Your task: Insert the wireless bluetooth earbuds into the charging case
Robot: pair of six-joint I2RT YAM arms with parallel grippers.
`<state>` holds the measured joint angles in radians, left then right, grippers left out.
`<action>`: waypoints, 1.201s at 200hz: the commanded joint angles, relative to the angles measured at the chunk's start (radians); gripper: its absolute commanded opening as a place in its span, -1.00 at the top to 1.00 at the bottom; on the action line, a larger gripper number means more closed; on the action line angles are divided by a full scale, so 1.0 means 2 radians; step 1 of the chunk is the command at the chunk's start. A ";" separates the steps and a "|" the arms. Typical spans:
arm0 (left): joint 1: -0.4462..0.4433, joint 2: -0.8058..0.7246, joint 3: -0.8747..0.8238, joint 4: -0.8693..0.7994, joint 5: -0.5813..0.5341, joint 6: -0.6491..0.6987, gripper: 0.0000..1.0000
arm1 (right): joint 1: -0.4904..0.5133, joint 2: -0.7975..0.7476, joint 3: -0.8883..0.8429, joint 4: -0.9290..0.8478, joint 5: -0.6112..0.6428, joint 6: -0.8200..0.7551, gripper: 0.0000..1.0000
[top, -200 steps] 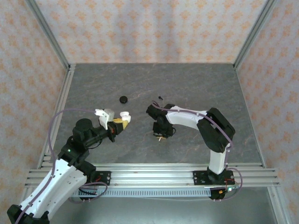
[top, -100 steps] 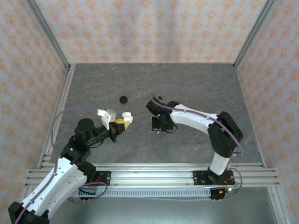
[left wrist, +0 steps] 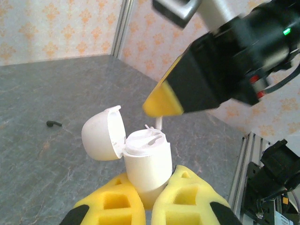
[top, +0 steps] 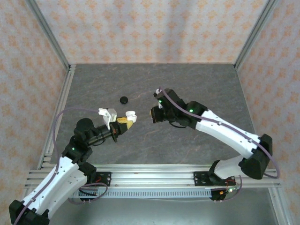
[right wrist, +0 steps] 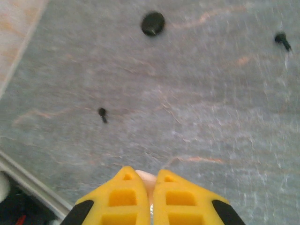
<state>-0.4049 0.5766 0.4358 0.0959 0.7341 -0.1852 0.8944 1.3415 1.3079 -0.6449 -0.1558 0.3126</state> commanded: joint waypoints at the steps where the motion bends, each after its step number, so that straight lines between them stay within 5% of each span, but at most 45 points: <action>1: 0.000 0.006 0.020 0.047 0.020 -0.009 1.00 | 0.002 -0.037 0.015 0.032 -0.014 -0.035 0.84; 101: -0.017 0.066 0.087 0.060 0.064 -0.015 1.00 | 0.017 -0.048 0.072 0.080 -0.124 -0.141 0.74; 240: -0.055 0.098 0.131 0.047 0.060 0.002 1.00 | 0.018 -0.052 0.035 0.106 -0.147 -0.176 0.70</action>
<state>-0.5053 0.7753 0.6552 0.1638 0.8379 -0.2073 0.9249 1.2465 1.4021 -0.4263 -0.4381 -0.0006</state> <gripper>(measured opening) 0.059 0.151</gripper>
